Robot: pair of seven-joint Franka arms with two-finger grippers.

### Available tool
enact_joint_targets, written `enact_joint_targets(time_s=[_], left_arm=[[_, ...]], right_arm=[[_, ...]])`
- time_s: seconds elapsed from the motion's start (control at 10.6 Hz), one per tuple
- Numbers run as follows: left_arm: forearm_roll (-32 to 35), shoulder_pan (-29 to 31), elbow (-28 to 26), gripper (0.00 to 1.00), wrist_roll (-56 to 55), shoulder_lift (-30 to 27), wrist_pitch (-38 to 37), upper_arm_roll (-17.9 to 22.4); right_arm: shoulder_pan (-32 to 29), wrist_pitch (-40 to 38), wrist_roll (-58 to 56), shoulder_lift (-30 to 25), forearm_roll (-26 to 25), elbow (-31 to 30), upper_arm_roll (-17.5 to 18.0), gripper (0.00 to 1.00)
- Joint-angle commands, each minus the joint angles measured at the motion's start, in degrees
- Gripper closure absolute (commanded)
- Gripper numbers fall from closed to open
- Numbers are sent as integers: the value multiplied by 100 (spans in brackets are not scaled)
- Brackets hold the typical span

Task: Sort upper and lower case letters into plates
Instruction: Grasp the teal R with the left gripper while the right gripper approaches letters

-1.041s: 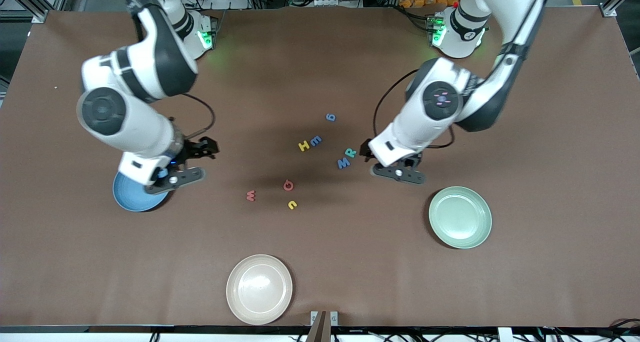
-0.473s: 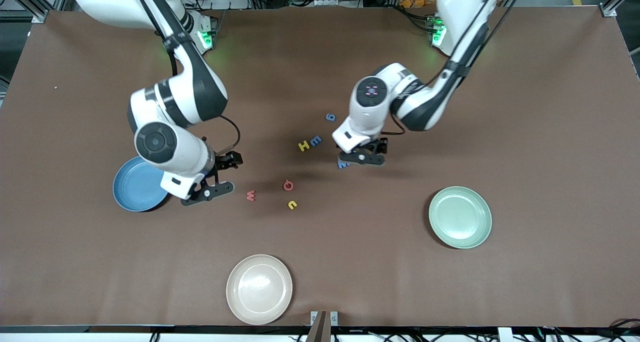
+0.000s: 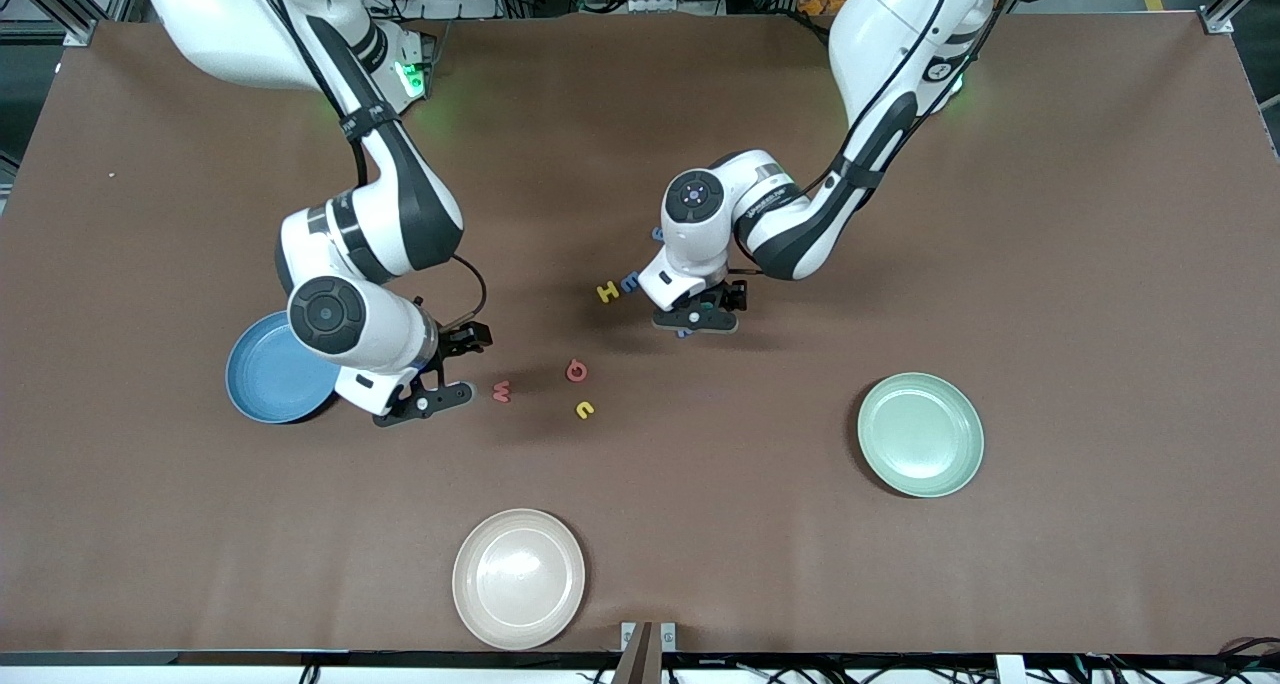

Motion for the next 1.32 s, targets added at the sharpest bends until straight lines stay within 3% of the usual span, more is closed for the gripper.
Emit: enact_joint_targets(time_s=[0.0,0.57,0.85,1.04,1.23], left_arm=[[198,33,-40,13,-184,2,40,-13],[198,94,-436,17,-202,-25,655,-31],[119,129,-550,27,-193,-112,646,-40],[101,147,-568,52,-167,-104,646,-40],[75,147,-568,86,-184,-104,629,-40]], right_arm=[[69,107,173,130,85,-32,27,0],[227,239,575,262,85,-15,27,0],[237,230,683,306,76,-24,27,0],[254,230,718,324,76,-24,27,0],[254,230,761,324,76,-24,27,0]])
